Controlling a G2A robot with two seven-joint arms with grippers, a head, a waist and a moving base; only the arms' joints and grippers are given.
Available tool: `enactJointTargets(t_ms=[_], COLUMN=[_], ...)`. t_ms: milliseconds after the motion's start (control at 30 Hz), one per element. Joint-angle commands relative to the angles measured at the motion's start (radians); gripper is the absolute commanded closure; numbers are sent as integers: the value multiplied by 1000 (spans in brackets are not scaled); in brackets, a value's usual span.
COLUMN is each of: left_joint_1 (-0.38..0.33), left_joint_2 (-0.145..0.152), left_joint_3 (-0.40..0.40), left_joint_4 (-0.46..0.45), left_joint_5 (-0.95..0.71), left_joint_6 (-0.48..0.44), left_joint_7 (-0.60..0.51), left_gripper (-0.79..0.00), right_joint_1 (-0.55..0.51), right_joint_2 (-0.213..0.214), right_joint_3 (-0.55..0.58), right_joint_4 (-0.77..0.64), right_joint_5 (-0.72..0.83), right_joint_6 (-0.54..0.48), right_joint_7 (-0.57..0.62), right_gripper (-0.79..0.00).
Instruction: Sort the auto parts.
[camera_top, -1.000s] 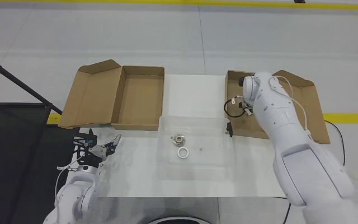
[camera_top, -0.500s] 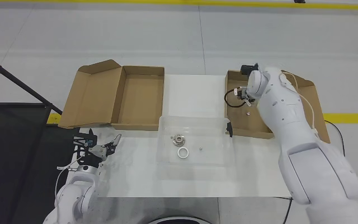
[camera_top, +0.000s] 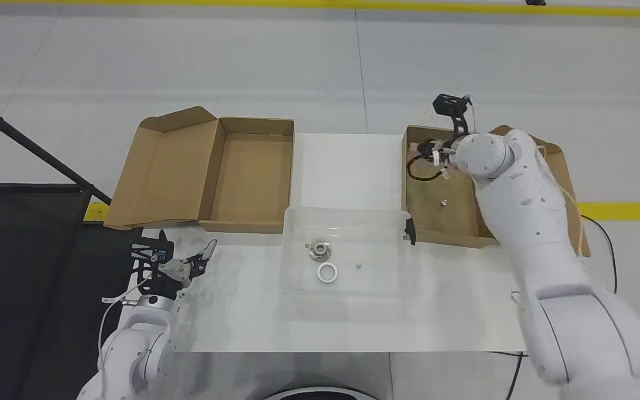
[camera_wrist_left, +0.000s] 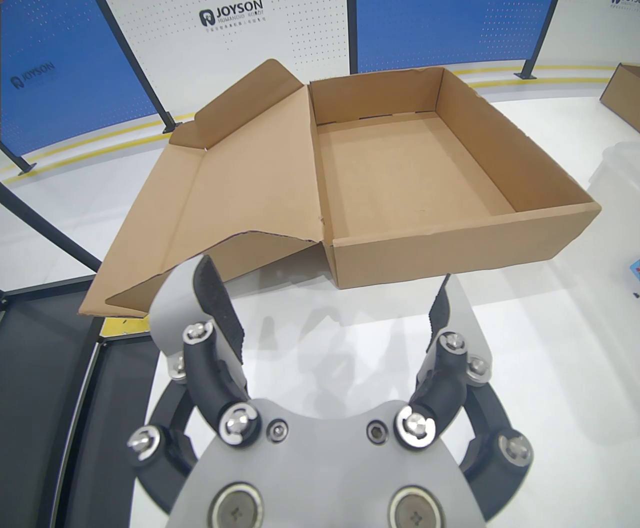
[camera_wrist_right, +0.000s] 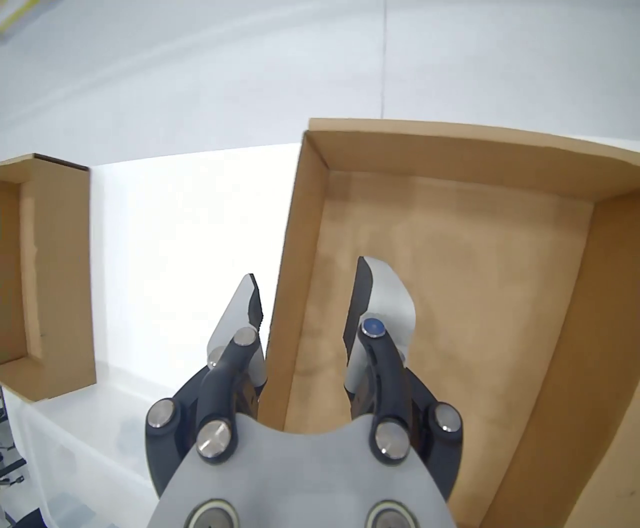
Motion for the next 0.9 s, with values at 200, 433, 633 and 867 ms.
enactJointTargets(t_ms=[200, 433, 633, 867], left_joint_1=[0, 0, 0, 0], left_joint_2=[0, 0, 0, 0], left_joint_3=[0, 0, 0, 0], left_joint_4=[0, 0, 0, 0], left_joint_5=[0, 0, 0, 0], left_joint_6=[0, 0, 0, 0], left_joint_7=[0, 0, 0, 0], left_gripper=[-785, -785, -785, -785], right_joint_1=[-391, -559, -561, -561], right_joint_2=[95, 118, 126, 126], right_joint_3=[195, 239, 225, 225], right_joint_4=[-684, -966, -997, -997], right_joint_5=[-23, 3, 24, 24], right_joint_6=[-26, -83, -172, -172], right_joint_7=[135, 199, 271, 271], right_gripper=[-394, -529, -785, -785])
